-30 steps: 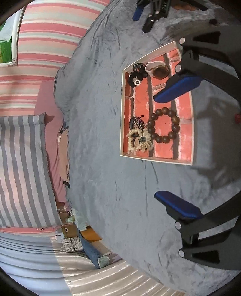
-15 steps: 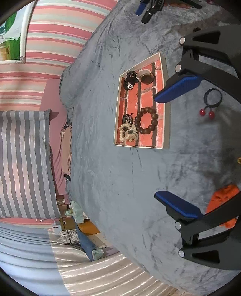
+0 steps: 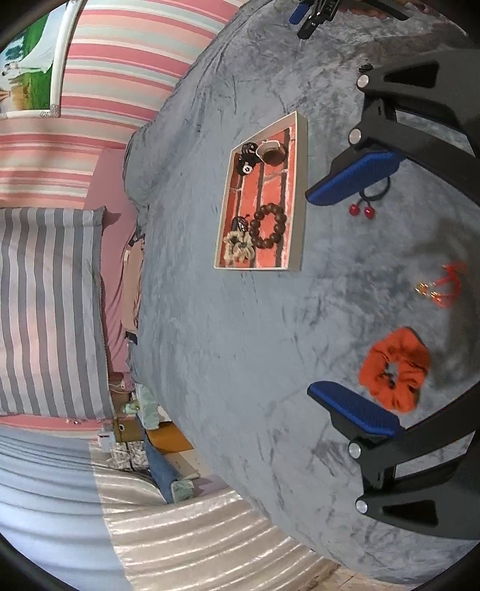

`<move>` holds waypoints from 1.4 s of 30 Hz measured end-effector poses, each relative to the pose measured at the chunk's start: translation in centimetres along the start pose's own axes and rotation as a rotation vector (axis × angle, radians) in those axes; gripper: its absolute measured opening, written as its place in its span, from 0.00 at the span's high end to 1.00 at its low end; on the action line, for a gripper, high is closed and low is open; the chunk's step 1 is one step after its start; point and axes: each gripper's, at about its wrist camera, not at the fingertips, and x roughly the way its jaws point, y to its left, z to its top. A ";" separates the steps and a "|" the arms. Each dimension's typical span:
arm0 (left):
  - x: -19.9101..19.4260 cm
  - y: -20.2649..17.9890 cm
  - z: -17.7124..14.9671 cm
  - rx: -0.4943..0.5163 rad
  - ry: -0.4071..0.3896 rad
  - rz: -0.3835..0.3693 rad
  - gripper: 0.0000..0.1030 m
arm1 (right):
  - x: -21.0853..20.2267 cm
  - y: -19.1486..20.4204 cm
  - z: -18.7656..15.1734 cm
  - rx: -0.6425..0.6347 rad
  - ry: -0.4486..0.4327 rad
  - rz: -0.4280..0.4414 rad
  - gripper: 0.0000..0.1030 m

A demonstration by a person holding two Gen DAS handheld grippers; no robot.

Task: Organize jewelry
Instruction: 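Open both tools and lift them away from the tray, then grasp the red tassel keychain with the left tool while the right tool grasps the black-cord pendant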

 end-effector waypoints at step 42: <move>7.2 -2.3 -15.2 0.001 0.181 0.009 0.29 | 4.7 -2.2 -11.3 0.096 0.156 -0.068 0.35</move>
